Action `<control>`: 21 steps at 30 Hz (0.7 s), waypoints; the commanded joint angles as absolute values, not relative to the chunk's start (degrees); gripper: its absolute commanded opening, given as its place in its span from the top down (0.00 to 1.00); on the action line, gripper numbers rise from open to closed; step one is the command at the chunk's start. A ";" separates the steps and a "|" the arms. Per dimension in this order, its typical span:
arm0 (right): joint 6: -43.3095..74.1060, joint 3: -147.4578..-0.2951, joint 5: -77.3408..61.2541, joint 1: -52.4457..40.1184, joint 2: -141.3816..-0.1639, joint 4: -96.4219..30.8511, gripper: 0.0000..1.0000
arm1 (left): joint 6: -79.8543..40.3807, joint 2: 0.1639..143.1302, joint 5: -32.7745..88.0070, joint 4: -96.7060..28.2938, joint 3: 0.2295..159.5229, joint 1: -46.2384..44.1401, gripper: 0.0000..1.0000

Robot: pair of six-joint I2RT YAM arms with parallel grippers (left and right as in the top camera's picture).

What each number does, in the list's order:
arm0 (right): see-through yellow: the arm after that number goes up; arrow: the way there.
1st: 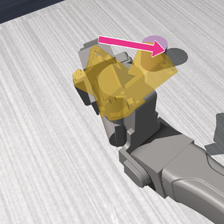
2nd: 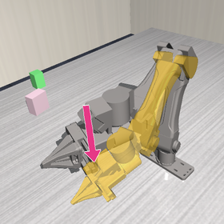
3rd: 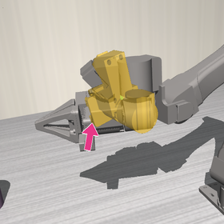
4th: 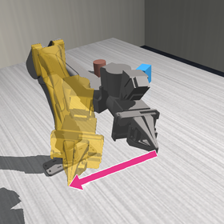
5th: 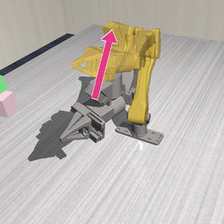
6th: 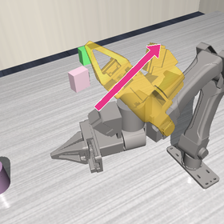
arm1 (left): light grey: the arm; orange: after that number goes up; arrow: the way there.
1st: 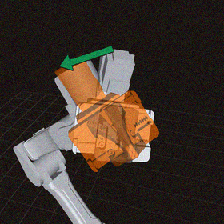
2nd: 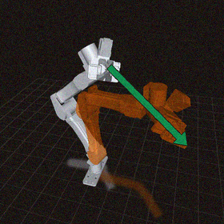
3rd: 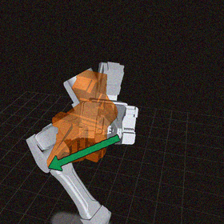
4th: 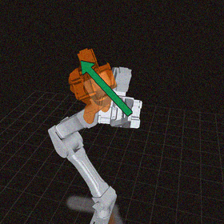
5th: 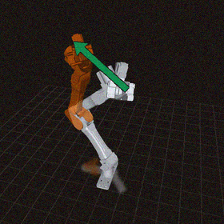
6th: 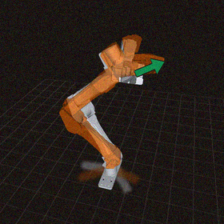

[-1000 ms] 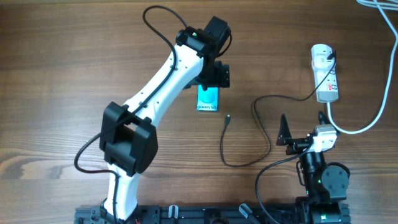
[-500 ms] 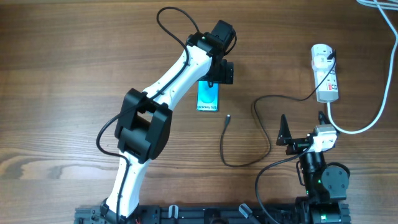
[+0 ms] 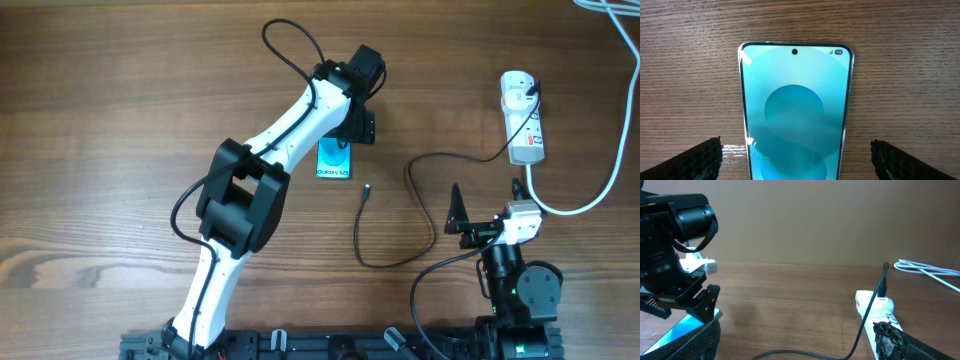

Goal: Plug charger to phone and switch on socket
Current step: 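Close the left gripper on the phone's lower end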

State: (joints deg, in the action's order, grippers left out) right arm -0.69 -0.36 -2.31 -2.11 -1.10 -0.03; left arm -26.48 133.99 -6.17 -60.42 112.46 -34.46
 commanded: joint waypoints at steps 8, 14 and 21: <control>0.03 -0.27 -1.91 -2.39 -0.80 0.14 0.00 | -27.27 134.82 -7.16 -61.12 112.20 -34.13 0.00; 0.05 -0.27 -1.91 -2.39 -0.80 0.14 0.00 | -27.27 134.82 -7.11 -60.82 110.54 -33.65 0.00; 0.03 -0.27 -1.91 -2.39 -0.80 0.14 0.00 | -25.74 135.02 -4.14 -59.96 110.50 -33.65 0.00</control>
State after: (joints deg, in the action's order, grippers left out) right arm -0.69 -0.36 -2.31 -2.11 -1.10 -0.03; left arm -26.26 134.04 -5.43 -60.10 110.98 -34.00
